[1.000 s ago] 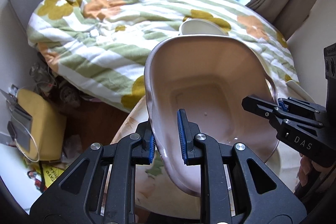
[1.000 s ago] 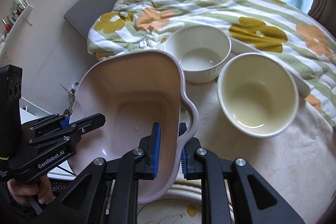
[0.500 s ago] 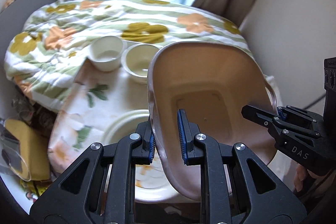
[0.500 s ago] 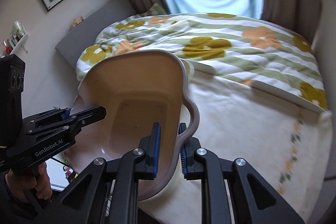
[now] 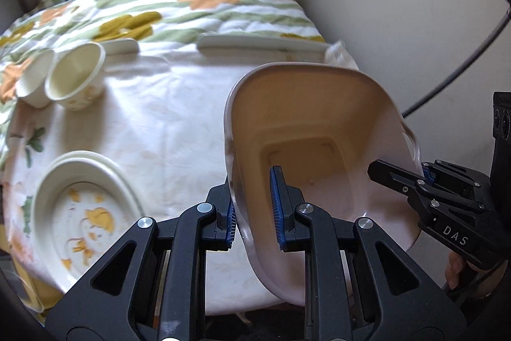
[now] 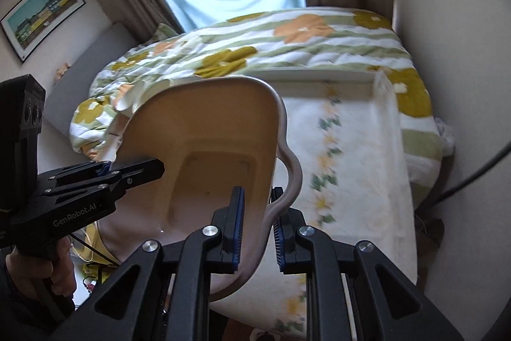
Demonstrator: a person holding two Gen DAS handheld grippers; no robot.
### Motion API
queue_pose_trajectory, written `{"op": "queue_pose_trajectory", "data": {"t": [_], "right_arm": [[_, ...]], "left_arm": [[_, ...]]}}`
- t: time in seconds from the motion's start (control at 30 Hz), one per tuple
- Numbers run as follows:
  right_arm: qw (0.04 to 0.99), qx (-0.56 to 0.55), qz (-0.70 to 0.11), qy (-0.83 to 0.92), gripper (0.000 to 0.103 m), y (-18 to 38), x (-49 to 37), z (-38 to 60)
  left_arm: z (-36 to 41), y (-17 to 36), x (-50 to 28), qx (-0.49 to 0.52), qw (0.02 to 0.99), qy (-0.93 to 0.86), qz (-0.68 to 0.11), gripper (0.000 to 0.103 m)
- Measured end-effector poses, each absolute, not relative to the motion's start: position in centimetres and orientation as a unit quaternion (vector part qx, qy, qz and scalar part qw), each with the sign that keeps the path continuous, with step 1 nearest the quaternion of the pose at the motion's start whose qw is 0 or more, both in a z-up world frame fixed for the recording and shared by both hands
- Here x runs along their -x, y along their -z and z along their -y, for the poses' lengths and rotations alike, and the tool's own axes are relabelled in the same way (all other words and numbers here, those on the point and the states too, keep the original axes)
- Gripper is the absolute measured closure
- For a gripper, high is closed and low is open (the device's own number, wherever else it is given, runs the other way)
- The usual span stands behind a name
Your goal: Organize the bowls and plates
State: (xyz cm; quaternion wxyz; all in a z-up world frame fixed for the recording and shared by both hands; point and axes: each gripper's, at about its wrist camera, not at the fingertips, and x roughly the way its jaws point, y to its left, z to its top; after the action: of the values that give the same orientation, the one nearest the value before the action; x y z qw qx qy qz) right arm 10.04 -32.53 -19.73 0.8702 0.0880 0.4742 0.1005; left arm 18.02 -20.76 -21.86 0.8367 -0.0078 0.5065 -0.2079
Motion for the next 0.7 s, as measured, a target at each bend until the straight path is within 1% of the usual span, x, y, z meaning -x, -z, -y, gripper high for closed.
{"op": "queue_pose_trajectory", "data": {"t": [0.2,0.33,0.47,0.7], "right_arm": [[0.864,-0.113,-0.487,-0.069,0.087,23.9,-10.4,34.8],[0.859,-0.128,-0.492,-0.058,0.087,25.9,-10.2,36.1],[0.854,-0.134,-0.499,-0.054,0.087,27.4,-9.7,36.6],[0.853,-0.146,-0.499,-0.058,0.087,27.8,-9.3,36.8]], "left_arm": [[23.6,27.1,-19.2,-0.016,0.816,0.228,-0.532,0.087],[24.1,29.2,-19.4,-0.023,0.81,0.233,-0.538,0.087],[24.2,30.7,-19.9,-0.021,0.807,0.228,-0.544,0.087],[24.7,30.9,-19.7,-0.043,0.809,0.213,-0.546,0.086]]}}
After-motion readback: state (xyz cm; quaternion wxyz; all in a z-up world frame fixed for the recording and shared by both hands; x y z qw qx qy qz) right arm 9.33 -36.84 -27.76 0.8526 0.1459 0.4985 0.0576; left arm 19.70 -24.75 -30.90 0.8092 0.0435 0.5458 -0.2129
